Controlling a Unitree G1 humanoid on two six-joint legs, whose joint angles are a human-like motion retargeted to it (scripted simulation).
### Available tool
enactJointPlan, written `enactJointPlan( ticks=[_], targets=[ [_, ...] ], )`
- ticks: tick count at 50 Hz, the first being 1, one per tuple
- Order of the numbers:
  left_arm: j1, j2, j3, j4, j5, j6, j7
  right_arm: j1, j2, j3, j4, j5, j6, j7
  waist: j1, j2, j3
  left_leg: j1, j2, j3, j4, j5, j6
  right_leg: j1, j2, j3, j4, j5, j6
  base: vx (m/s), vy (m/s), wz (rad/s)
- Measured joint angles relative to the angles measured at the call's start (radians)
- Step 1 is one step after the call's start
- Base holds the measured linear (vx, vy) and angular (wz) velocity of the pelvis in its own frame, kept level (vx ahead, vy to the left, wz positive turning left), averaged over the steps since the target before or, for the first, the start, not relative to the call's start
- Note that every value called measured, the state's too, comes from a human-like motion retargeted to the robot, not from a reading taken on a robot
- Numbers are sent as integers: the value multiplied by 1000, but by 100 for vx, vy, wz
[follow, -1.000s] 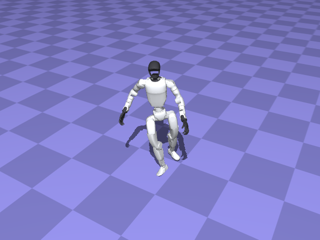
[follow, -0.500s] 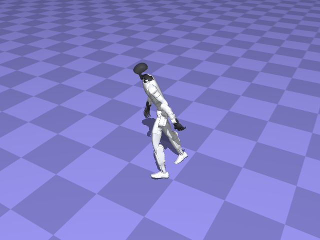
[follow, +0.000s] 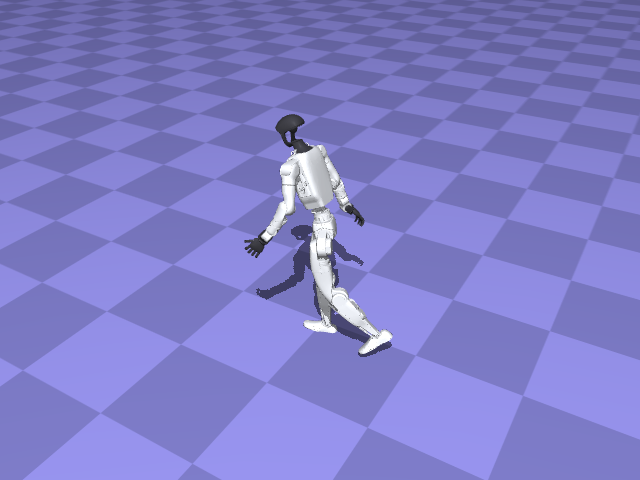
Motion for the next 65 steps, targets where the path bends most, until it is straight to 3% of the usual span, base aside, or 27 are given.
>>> enactJointPlan(
  ticks=[2, 4, 5, 8, 11, 14, 17, 20, 23, 25, 27, 29, 32, 35, 37, 39, 40, 42, 46, 48, 50, 52, 54, 56, 59, 62, 65],
  targets=[
    [91, -40, 15, 41, 111, 35, -80, -100, 13, 15, 4, -76, 11, -21, 50, 17, 24, -81, 12, 25, 264, 84, -36, 6, 28, 88, 125, -114, -70, 87, 8, -240],
    [186, -106, 38, 91, 70, 85, -47, -212, 25, 49, -46, -85, 10, -38, 86, 34, 48, -168, 42, 57, 467, 123, -22, 7, 51, 157, 237, -192, -112, 87, 14, -226],
    [237, -131, 38, 130, 121, 111, -27, -260, 31, 55, -87, -112, 13, -19, 104, 35, 55, -208, 66, 92, 554, 106, -16, 13, 54, 187, 282, -222, -116, 89, 17, -196],
    [355, -173, 1, 272, 348, 194, 45, -336, 48, 100, -307, -280, 11, 75, 189, -4, 38, -310, 96, 163, 614, -83, 63, 73, 11, 263, 275, -218, -62, 90, 18, -167],
    [475, -154, -30, 406, 550, 150, 66, -338, 50, 195, -542, -542, -52, 71, 342, -81, -35, -401, 105, 235, 469, -170, 59, 102, -52, 334, 238, -128, 57, 92, 23, -171],
    [533, -122, 0, 528, 528, 124, 31, -398, 26, 325, -649, -641, -89, 32, 481, -139, -72, -405, 84, 259, 92, -169, 42, 194, -104, 383, 92, 32, 93, 87, 30, -134],
    [519, -61, 62, 629, 381, 143, -19, -464, 40, 393, -658, -556, -92, 58, 589, -177, -78, -374, 100, 345, -274, -175, 9, 266, -128, 360, 41, 140, 137, 88, 39, -82],
    [433, 16, 52, 671, 331, 174, -25, -505, 63, 391, -614, -342, -94, 165, 640, -176, -19, -331, 99, 348, -389, -126, -25, 399, -132, 274, 49, 165, 86, 90, 44, 22],
    [276, 49, 32, 675, 374, 134, 92, -451, 53, 349, -566, -206, -145, 193, 638, -114, 110, -249, 115, 251, -163, -230, 24, 500, -112, 145, 310, 122, -29, 93, 44, 97],
    [139, 57, 40, 662, 447, 143, 180, -382, 51, 333, -512, -211, -166, 132, 631, -87, 159, -225, 126, 209, -11, -349, 51, 429, -113, 75, 638, 40, -85, 89, 36, 100],
    [23, 52, 54, 584, 537, 179, 217, -292, 62, 315, -444, -292, -135, 51, 601, -102, 135, -271, 118, 194, 103, -402, 28, 274, -142, 27, 898, -78, -109, 88, 25, 100],
    [-58, 38, 54, 456, 593, 191, 182, -214, 81, 332, -366, -351, -72, 39, 547, -108, 108, -216, 94, 179, 21, -388, 13, 164, -127, 18, 967, -149, -142, 90, 15, 90],
    [-79, 18, 5, 206, 631, 116, 135, -80, 82, 348, -278, -375, -16, 113, 404, -82, 28, -149, 89, 135, -118, -293, -35, 38, -69, -14, 837, -186, -143, 94, 3, 101],
    [-50, 19, -78, -29, 619, 11, 167, 31, 31, 332, -196, -340, -2, 198, 245, -31, -43, -93, 92, 83, -214, -152, -85, 11, -29, -64, 444, -149, -102, 100, -10, 94],
    [-55, 26, -121, -96, 628, 9, 192, 52, -19, 294, -130, -358, 45, 223, 168, -13, -54, -27, 71, 58, -264, -74, -84, 33, -40, -117, 155, -106, -49, 104, -18, 47],
    [-50, 27, -143, -96, 699, 44, 163, 54, -73, 247, -80, -454, 103, 257, 125, 2, -59, 31, 57, 69, -255, -26, -84, 19, -68, -208, 20, -75, 6, 108, -18, -19],
    [-38, 24, -146, -82, 748, 57, 128, 55, -100, 219, -63, -523, 125, 280, 110, 9, -61, 48, 53, 85, -217, -15, -92, -3, -88, -254, 12, -57, 36, 107, -15, -70],
    [-8, 11, -144, -38, 716, 88, 87, 5, -154, 221, -61, -546, 151, 261, 109, 26, -29, 82, 29, 88, -131, -6, -11, 8, -97, -228, -2, 16, 18, 103, -12, -119],
    [151, -30, -90, 92, 597, 134, 150, -167, -189, 227, -117, -432, 48, 61, 142, 75, 56, -13, 69, 134, 313, 22, 40, -8, -79, -76, 295, -195, -65, 102, -4, -183],
    [263, -78, -64, 181, 583, 157, 199, -249, -165, 182, -168, -401, -17, -36, 180, 88, 68, -91, 92, 163, 499, -15, 13, -7, -69, -13, 407, -273, -67, 106, 8, -195],
    [364, -124, -63, 274, 594, 194, 177, -308, -120, 139, -243, -383, -49, -87, 220, 81, 50, -178, 87, 172, 591, -95, 33, 31, -80, 21, 413, -281, -46, 105, 12, -147],
    [439, -147, -71, 360, 656, 208, 63, -333, -60, 120, -348, -393, -48, -48, 284, 53, 15, -262, 82, 191, 580, -166, 68, 84, -97, 52, 346, -230, -20, 103, 13, -125],
    [500, -145, -59, 447, 763, 170, -95, -322, -11, 131, -468, -439, -40, 80, 377, 6, -23, -319, 87, 241, 489, -209, 65, 142, -122, 87, 267, -144, 14, 104, 19, -142],
    [539, -132, -26, 533, 858, 132, -244, -319, 17, 189, -560, -495, -42, 237, 470, -48, -54, -343, 71, 272, 301, -230, 70, 197, -151, 118, 190, -29, 49, 104, 26, -131],
    [560, -96, 38, 617, 859, 118, -355, -334, 23, 294, -644, -540, -45, 397, 576, -100, -71, -342, 60, 300, -54, -246, 48, 294, -178, 130, 106, 120, 88, 105, 38, -77],
    [514, -29, 43, 635, 813, 99, -431, -362, 11, 374, -664, -461, -23, 532, 651, -115, -27, -304, 53, 264, -307, -223, 13, 425, -184, 111, 92, 194, 83, 105, 43, -14],
    [397, 38, 17, 620, 790, 68, -431, -341, -20, 413, -630, -301, -16, 608, 704, -111, 50, -284, 50, 165, -120, -298, 10, 488, -194, 78, 293, 187, 38, 107, 41, 49]
  ],
)
